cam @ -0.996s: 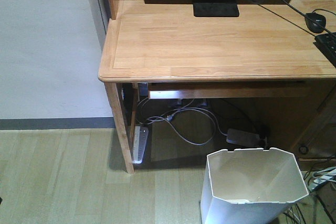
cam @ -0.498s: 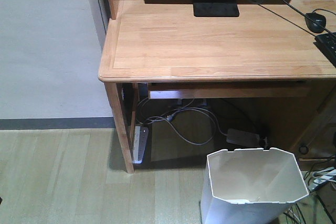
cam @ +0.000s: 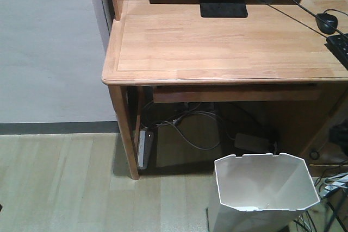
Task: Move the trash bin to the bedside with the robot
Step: 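Lower the right gripper toward the rim of the white trash bin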
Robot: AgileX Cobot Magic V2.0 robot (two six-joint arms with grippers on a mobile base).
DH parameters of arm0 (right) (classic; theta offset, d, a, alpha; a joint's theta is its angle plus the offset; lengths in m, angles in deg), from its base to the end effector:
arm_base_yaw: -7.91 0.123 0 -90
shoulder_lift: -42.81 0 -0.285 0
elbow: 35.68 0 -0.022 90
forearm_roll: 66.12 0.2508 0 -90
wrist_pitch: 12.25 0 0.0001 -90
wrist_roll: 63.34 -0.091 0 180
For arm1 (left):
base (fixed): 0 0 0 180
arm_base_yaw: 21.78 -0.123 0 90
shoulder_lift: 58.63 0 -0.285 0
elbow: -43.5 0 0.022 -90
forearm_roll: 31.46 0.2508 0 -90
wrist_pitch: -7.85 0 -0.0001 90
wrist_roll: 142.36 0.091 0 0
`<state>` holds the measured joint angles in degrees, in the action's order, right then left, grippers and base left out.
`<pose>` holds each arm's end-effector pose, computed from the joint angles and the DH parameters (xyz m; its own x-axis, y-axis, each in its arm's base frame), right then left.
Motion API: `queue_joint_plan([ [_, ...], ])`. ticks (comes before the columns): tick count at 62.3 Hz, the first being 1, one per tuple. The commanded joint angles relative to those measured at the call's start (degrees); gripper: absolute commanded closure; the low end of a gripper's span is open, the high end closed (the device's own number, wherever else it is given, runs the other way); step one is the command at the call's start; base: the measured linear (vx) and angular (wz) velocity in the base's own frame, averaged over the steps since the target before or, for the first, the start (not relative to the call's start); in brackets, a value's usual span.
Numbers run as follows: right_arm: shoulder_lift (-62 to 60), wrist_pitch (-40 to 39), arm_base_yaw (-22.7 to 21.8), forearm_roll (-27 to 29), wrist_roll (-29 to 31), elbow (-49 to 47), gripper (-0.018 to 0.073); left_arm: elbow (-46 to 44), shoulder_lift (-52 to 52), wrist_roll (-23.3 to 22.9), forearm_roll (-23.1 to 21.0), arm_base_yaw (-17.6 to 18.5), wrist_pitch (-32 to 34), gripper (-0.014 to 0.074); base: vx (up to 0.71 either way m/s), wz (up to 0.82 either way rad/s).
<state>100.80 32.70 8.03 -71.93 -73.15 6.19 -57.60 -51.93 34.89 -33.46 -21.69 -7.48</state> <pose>0.1522 -0.0062 0.2693 -0.8078 0.0972 -0.5813 0.1200 0.9928 -0.0007 0.0546 -0.0009 0.1801 -0.1897 -0.0813 -0.9785 -0.0049 0.9966 -0.0818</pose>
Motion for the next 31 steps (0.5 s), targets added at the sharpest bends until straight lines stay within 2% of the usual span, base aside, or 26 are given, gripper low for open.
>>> queue_joint_plan([
  [1,6.2,-1.9,-0.3,-0.5,1.0,-4.6,0.0038,1.6,-0.6,-0.5,-0.5,0.3,4.2,0.0602,0.00,0.00],
  [6,11.0,-1.8,-2.0,0.7,1.7,-6.6,0.0038,1.6,-0.6,-0.5,-0.5,0.3,4.2,0.0602,0.00,0.00],
  [11,14.9,-2.4,-4.8,2.9,5.2,-7.9,0.0038,1.6,-0.6,-0.5,-0.5,0.3,4.2,0.0602,0.00,0.00],
  [18,19.6,-4.2,-11.5,9.2,12.1,-8.8,0.0038,1.6,-0.6,-0.5,-0.5,0.3,4.2,0.0602,0.00,0.00],
  [26,25.1,-7.2,-19.1,17.7,22.7,-8.8,0.0038,1.6,-0.6,-0.5,-0.5,0.3,4.2,0.0602,0.00,0.00],
  [31,29.4,-9.3,-21.1,20.4,27.9,-8.8,0.0038,1.6,-0.6,-0.5,-0.5,0.3,4.2,0.0602,0.00,0.00],
])
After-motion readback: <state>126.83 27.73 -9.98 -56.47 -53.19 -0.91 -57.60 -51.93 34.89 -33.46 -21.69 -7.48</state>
